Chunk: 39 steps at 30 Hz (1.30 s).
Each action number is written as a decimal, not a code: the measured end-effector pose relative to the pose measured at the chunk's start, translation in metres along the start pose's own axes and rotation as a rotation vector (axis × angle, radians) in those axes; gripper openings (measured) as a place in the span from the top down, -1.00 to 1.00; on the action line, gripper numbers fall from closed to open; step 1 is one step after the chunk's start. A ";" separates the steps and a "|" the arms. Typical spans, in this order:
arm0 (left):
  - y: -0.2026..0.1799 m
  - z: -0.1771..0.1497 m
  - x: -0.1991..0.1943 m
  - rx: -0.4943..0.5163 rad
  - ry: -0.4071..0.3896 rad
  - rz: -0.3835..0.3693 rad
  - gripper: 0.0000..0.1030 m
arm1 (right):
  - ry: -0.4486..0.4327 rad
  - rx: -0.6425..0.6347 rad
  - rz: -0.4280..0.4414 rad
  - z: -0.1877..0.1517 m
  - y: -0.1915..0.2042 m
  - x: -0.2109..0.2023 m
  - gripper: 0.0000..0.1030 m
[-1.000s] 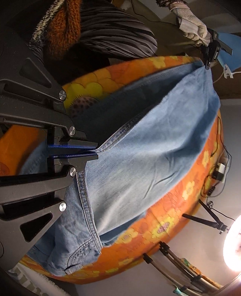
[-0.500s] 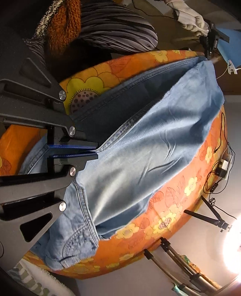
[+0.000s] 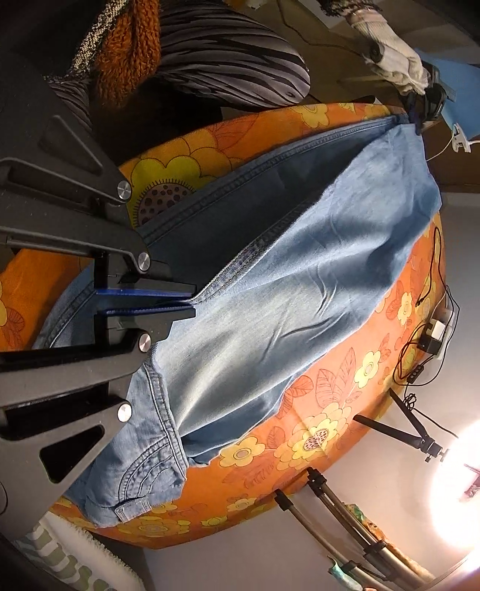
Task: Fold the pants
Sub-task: 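Lift and fold the held jeans edges over the other leg with both tools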
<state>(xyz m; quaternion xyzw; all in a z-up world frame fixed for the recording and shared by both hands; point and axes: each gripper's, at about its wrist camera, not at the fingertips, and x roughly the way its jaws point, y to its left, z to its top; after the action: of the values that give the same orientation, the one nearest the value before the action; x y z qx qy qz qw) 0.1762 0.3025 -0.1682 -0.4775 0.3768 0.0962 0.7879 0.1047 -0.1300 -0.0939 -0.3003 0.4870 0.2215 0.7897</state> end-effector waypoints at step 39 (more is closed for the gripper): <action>-0.002 0.007 -0.001 0.113 -0.016 0.164 0.27 | 0.016 0.013 0.014 -0.005 0.000 0.009 0.90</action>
<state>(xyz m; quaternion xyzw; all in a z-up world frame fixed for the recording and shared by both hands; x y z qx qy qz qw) 0.1800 0.3074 -0.1649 -0.3990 0.4134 0.1429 0.8059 0.1054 -0.1336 -0.1037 -0.2936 0.4967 0.2216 0.7861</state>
